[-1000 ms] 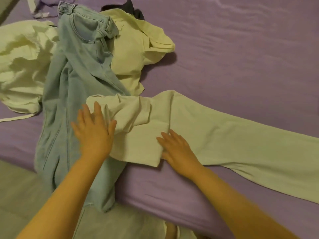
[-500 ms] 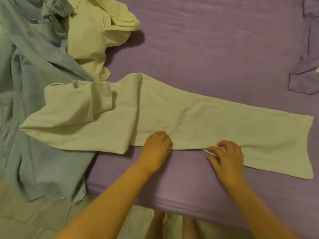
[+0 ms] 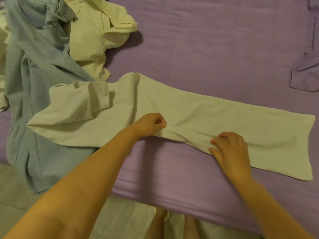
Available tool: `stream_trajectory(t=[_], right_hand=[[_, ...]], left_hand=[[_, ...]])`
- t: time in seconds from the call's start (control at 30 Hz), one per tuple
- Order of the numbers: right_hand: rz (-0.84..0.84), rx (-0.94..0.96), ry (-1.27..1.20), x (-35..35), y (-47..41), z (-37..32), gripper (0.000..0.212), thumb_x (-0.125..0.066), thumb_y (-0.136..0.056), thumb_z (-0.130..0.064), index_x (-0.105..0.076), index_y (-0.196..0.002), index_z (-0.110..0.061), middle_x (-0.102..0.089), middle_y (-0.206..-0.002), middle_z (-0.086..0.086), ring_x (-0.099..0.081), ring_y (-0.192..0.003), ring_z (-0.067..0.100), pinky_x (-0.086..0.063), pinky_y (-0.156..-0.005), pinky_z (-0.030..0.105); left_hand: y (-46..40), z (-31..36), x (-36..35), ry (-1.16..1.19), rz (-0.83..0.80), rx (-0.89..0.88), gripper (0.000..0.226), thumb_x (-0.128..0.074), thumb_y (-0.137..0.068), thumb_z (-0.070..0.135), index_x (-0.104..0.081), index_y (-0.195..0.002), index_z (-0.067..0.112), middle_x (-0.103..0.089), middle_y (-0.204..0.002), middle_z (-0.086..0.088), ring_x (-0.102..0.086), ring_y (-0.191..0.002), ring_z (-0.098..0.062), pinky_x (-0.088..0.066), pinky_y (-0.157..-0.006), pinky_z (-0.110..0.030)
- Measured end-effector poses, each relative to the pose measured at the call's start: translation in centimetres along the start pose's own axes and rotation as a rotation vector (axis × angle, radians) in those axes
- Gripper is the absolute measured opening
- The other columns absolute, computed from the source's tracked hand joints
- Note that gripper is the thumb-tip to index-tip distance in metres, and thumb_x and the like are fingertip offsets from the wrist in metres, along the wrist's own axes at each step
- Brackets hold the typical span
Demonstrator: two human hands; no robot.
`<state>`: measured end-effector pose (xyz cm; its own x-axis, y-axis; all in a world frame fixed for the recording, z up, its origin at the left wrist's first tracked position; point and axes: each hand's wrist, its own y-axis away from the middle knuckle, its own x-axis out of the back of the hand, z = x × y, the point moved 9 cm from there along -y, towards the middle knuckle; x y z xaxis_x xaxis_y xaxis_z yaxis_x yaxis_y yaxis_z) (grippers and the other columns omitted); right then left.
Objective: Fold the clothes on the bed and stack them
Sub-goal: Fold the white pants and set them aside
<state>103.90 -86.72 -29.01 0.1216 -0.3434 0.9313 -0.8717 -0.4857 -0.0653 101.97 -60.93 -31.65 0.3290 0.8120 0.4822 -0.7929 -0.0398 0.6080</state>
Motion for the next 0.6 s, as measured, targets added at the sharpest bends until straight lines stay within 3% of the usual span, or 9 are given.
stream_trajectory(t=[0.1,0.2,0.27,0.33,0.4,0.47,0.53,0.6], right_hand=[[-0.014,0.023,0.083,-1.5,0.7,0.2,0.026,-0.078,-0.073,-0.015,-0.071,-0.098,-0.01,-0.064,-0.095,0.011,-0.048,-0.095,0.028,-0.044,-0.075,0.038],[0.001,0.066,0.078,-1.8,0.8,0.4,0.015,-0.073,-0.073,-0.01,-0.074,-0.088,-0.013,-0.066,-0.078,0.005,-0.061,-0.075,0.032,-0.039,-0.069,0.032],[-0.014,0.071,-0.007,-0.5,0.5,1.1,0.012,-0.066,-0.081,-0.018,-0.075,-0.087,-0.014,-0.068,-0.076,0.003,-0.062,-0.072,0.03,-0.034,-0.071,0.029],[-0.062,0.089,-0.099,1.3,0.5,1.6,0.029,-0.05,-0.087,-0.03,-0.075,-0.088,-0.015,-0.068,-0.079,0.0,-0.057,-0.079,0.024,-0.026,-0.071,0.023],[-0.124,0.183,-0.106,2.3,1.1,0.9,0.033,-0.044,-0.087,-0.032,-0.074,-0.086,-0.018,-0.067,-0.08,-0.003,-0.048,-0.083,0.017,-0.028,-0.072,0.022],[-0.166,0.281,-0.044,1.9,2.3,-0.3,0.025,-0.05,-0.085,-0.028,-0.073,-0.081,-0.019,-0.066,-0.076,-0.004,-0.051,-0.079,0.018,-0.038,-0.071,0.025],[-0.268,0.274,-0.01,-0.1,3.4,-0.3,0.005,-0.072,-0.073,-0.016,-0.072,-0.077,-0.02,-0.064,-0.073,-0.004,-0.059,-0.067,0.02,-0.047,-0.058,0.027],[-0.403,0.218,-0.01,-2.7,4.4,0.1,0.033,-0.088,-0.054,-0.004,-0.071,-0.078,-0.021,-0.063,-0.073,-0.005,-0.059,-0.06,0.018,-0.046,-0.046,0.025]], left_hand=[[-0.2,-0.3,-0.3,0.017,-0.024,-0.002,0.001,-0.06,-0.091,0.017,-0.061,-0.09,0.017,-0.056,-0.082,0.011,-0.051,-0.079,-0.009,-0.041,-0.069,-0.014],[0.3,-0.2,-0.6,0.066,-0.037,-0.024,0.009,-0.06,-0.091,0.015,-0.06,-0.086,0.023,-0.057,-0.08,0.01,-0.051,-0.073,-0.007,-0.04,-0.065,-0.011],[0.9,0.2,-1.0,0.08,-0.073,-0.052,0.011,-0.06,-0.091,0.015,-0.061,-0.088,0.025,-0.059,-0.079,0.007,-0.05,-0.069,-0.007,-0.039,-0.064,-0.008],[1.7,0.7,-2.1,0.085,-0.149,-0.076,0.009,-0.06,-0.092,0.021,-0.066,-0.096,0.026,-0.065,-0.091,0.007,-0.057,-0.081,-0.007,-0.043,-0.077,-0.012],[2.5,1.1,-3.5,-0.055,-0.186,-0.131,0.017,-0.058,-0.094,0.024,-0.069,-0.107,0.024,-0.064,-0.102,0.012,-0.057,-0.097,-0.005,-0.042,-0.09,-0.017],[3.1,1.7,-4.5,-0.253,-0.09,-0.23,0.023,-0.054,-0.096,0.024,-0.068,-0.115,0.023,-0.06,-0.108,0.006,-0.054,-0.101,-0.01,-0.042,-0.092,-0.023],[3.8,2.2,-6.1,-0.34,-0.026,-0.297,0.027,-0.052,-0.097,0.025,-0.065,-0.12,0.026,-0.056,-0.111,-0.002,-0.053,-0.1,-0.017,-0.044,-0.088,-0.029],[4.1,1.9,-8.9,-0.446,-0.091,-0.283,0.032,-0.046,-0.099,0.03,-0.058,-0.129,0.03,-0.054,-0.118,-0.003,-0.053,-0.103,-0.022,-0.043,-0.089,-0.034]])
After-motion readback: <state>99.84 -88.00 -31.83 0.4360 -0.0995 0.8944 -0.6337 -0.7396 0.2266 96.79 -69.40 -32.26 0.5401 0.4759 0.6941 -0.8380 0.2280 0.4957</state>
